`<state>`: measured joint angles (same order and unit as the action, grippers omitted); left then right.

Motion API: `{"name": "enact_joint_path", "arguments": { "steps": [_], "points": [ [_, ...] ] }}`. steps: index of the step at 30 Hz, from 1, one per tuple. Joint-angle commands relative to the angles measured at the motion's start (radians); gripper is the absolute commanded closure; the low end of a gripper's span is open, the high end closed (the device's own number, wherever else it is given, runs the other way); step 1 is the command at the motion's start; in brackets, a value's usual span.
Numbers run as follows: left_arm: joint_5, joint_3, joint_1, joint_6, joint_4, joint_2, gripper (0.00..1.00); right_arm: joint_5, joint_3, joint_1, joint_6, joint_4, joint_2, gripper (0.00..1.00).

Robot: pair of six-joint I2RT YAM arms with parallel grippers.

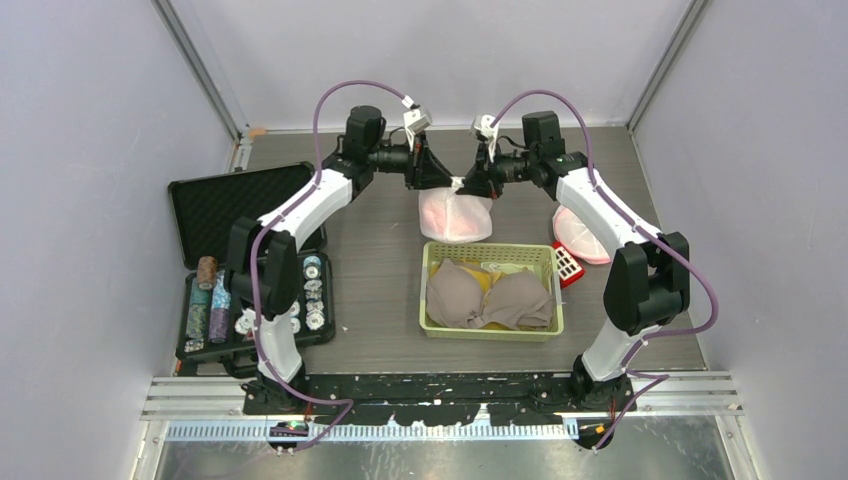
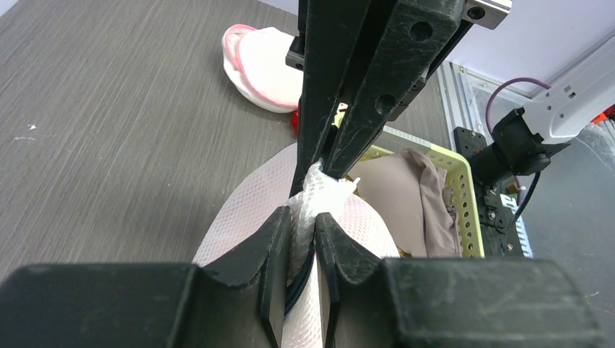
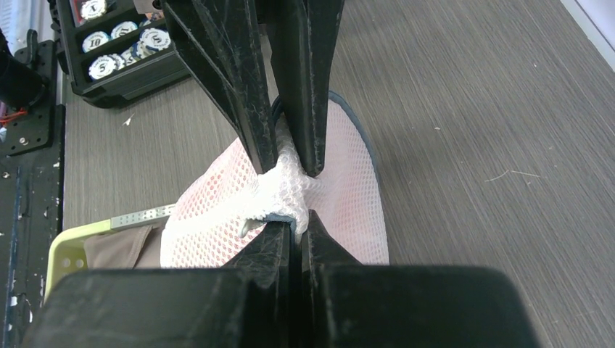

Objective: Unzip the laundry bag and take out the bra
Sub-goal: Unzip the laundry bag at the center of the board.

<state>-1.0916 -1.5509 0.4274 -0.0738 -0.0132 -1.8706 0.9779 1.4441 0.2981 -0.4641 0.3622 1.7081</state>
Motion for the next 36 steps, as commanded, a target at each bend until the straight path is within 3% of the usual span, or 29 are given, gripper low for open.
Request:
{"name": "enact_joint_path", "arguments": {
  "steps": [1,6,8,9,12,18,22,27,36],
  "points": [
    [-0.100,-0.030,0.093,-0.070,-0.155,-0.018,0.77,0.072,0.039,0.058,0.055,-0.156,-0.008,0.99],
    [-0.149,-0.024,0.080,-0.067,-0.140,-0.010,0.77,0.055,0.042,0.058,0.083,-0.200,0.001,0.99],
    [-0.165,-0.022,0.068,-0.062,-0.119,-0.003,0.85,0.044,0.045,0.051,0.100,-0.219,0.006,0.99],
    [-0.171,-0.024,0.060,-0.055,-0.099,0.000,0.96,0.040,0.047,0.047,0.112,-0.233,0.008,0.99],
    [-0.166,-0.025,0.029,-0.036,-0.058,0.014,1.00,0.030,0.050,0.027,0.123,-0.239,0.004,0.98],
    [0.007,-0.036,-0.046,0.015,0.010,0.047,1.00,-0.010,0.039,-0.038,0.048,-0.115,-0.034,0.53],
    [0.059,-0.007,-0.056,0.019,0.007,0.073,1.00,-0.040,0.059,-0.070,0.153,-0.097,-0.052,0.34],
    [0.070,-0.004,-0.061,-0.018,-0.004,0.063,1.00,-0.062,0.119,-0.096,0.371,-0.052,-0.050,0.25],
    [0.054,-0.071,-0.079,-0.236,-0.106,-0.035,1.00,0.047,0.272,-0.118,0.755,0.047,0.055,0.23]
  ]
}}
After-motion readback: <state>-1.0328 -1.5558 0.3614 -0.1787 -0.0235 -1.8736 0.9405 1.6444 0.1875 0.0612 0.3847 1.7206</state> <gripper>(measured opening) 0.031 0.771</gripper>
